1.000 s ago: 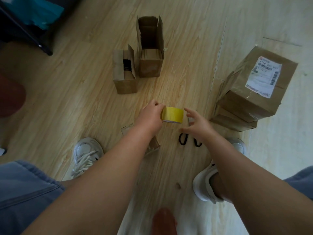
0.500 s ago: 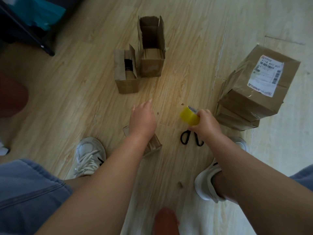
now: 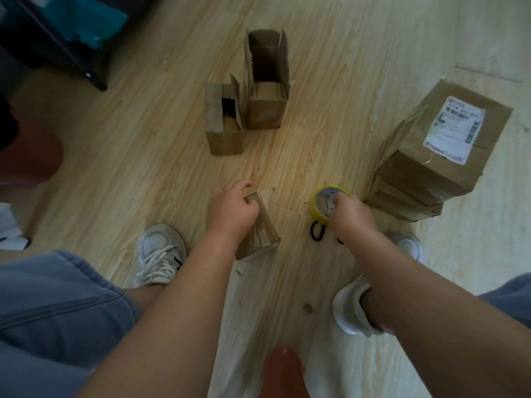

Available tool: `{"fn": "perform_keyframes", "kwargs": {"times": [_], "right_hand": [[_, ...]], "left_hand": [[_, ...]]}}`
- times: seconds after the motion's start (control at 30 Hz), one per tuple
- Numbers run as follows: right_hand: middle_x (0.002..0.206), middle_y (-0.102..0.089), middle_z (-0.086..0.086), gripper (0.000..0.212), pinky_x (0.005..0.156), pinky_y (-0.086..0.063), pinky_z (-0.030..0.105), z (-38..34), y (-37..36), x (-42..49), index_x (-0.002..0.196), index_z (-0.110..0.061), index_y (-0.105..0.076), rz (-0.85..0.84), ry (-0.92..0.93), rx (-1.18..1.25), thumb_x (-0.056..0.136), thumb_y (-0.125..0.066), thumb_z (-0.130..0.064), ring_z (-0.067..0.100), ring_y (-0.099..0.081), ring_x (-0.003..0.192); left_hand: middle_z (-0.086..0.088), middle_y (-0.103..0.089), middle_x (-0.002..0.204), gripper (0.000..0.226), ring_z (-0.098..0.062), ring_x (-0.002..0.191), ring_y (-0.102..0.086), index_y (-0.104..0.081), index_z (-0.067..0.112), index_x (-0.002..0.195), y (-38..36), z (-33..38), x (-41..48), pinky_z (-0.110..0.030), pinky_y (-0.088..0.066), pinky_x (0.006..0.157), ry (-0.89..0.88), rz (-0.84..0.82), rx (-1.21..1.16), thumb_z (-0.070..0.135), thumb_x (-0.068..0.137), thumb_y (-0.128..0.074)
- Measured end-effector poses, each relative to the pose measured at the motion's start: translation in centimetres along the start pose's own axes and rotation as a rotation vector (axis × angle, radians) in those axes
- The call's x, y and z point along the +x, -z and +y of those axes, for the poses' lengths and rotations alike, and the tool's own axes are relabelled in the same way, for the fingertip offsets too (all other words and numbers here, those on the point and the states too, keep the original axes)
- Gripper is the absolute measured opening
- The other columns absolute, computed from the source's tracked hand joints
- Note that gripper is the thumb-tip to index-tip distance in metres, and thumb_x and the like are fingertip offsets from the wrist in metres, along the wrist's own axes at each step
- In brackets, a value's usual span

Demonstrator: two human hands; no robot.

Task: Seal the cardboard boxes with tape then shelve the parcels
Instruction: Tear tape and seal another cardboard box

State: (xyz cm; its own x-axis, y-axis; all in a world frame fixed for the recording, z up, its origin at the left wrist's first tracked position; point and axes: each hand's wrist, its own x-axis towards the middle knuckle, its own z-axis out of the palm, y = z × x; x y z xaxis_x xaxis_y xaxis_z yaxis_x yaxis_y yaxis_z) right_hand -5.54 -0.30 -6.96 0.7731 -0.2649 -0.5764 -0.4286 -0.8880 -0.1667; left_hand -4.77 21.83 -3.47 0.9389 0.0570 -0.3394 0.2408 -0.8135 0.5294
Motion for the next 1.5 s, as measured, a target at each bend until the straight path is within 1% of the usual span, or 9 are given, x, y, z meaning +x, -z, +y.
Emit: {"fn": "perform_keyframes", "kwargs": {"times": [0.2,0.3,0.43,0.67,0.87,0.97,1.1,1.27,1.5], "right_hand": [[0.121,-0.063,0.003,0.038,0.071,-0.040,0.024,-3.7,1.2,-2.0,0.136,-0.020,-0.057,-0.041,0.083,0.389,0.100,-0.048,-0.011,0.016,-0.055,0.091],[0.103,-0.065,0.001,0.031,0.071,-0.046,0.028,-4.7,1.3,-2.8,0.128,-0.020,-0.063,-0.051,0.099,0.523,0.099,-0.051,-0.016,0.019,-0.062,0.088],[0.120,-0.067,0.006,0.030,0.089,-0.051,0.035,-4.8,1.9,-3.6,0.128,-0.016,-0.062,-0.115,0.106,0.633,0.099,-0.058,-0.022,0.024,-0.065,0.104],[0.147,-0.050,0.008,0.076,0.107,-0.037,0.037,-2.6,3.7,-4.4,0.151,-0.012,-0.040,-0.140,0.025,0.565,0.095,-0.053,-0.061,0.026,-0.047,0.134],[0.113,-0.069,0.006,0.057,0.093,-0.058,0.045,-1.9,4.0,-5.4,0.120,-0.013,-0.064,-0.327,-0.050,0.831,0.092,-0.057,-0.062,0.023,-0.066,0.105],[0.116,-0.067,0.007,0.056,0.089,-0.059,0.043,-1.7,3.9,-5.4,0.127,-0.012,-0.060,-0.300,-0.007,0.887,0.093,-0.059,-0.057,0.023,-0.067,0.104],[0.126,-0.062,0.003,0.073,0.095,-0.057,0.042,-1.9,3.5,-5.1,0.143,-0.013,-0.048,-0.216,0.083,0.893,0.089,-0.064,-0.059,0.019,-0.064,0.108],[0.138,-0.056,-0.003,0.110,0.105,-0.049,0.045,-2.8,2.8,-5.3,0.148,-0.023,-0.042,-0.135,0.127,0.802,0.060,-0.060,-0.086,0.018,-0.058,0.120],[0.140,-0.053,0.000,0.075,0.106,-0.044,0.038,-4.1,1.1,-5.7,0.149,-0.017,-0.039,-0.049,0.179,0.791,0.092,-0.058,-0.061,0.020,-0.052,0.126]], "left_hand": [[-0.002,0.009,0.165,0.137,-0.026,0.152,0.006,0.018,0.026,0.155,0.6,0.0,-2.0,-0.053,-0.002,0.122,0.023,-0.424,0.401,0.061,0.065,-0.080],[-0.004,-0.004,0.164,0.139,-0.026,0.150,-0.007,0.015,0.025,0.156,0.2,-0.4,-2.6,-0.046,-0.020,0.120,-0.031,-0.355,0.391,0.055,0.063,-0.084],[-0.002,-0.018,0.160,0.134,-0.025,0.146,-0.018,0.001,0.025,0.157,1.1,-0.3,-2.7,-0.042,-0.028,0.118,-0.094,-0.283,0.291,0.047,0.060,-0.089],[0.007,-0.022,0.156,0.130,-0.018,0.142,-0.027,-0.009,0.040,0.155,5.5,1.1,-2.3,-0.033,-0.034,0.106,-0.088,-0.408,-0.206,0.021,0.059,-0.094],[0.001,-0.017,0.161,0.135,-0.024,0.143,-0.027,-0.004,0.054,0.151,6.3,0.4,-2.8,-0.047,-0.029,0.116,-0.036,-0.550,-0.465,0.021,0.056,-0.095],[0.007,-0.022,0.155,0.120,-0.021,0.142,-0.026,-0.007,0.053,0.152,6.3,0.5,-2.9,-0.044,-0.028,0.115,-0.015,-0.576,-0.520,0.038,0.066,-0.089],[0.001,-0.060,0.125,0.049,-0.023,0.116,-0.055,-0.061,0.031,0.130,5.8,1.3,-2.6,-0.048,-0.050,0.097,0.145,-0.267,-0.876,0.061,0.092,-0.052],[0.001,-0.064,0.109,0.035,-0.015,0.097,-0.058,-0.063,0.025,0.126,4.2,2.1,-2.5,-0.039,-0.051,0.086,0.231,-0.055,-0.941,0.043,0.101,-0.047],[0.000,-0.056,0.088,0.029,-0.013,0.078,-0.050,-0.058,0.017,0.095,2.9,1.7,-1.5,-0.029,-0.035,0.062,0.069,0.181,-0.684,0.039,0.104,-0.041]]}}
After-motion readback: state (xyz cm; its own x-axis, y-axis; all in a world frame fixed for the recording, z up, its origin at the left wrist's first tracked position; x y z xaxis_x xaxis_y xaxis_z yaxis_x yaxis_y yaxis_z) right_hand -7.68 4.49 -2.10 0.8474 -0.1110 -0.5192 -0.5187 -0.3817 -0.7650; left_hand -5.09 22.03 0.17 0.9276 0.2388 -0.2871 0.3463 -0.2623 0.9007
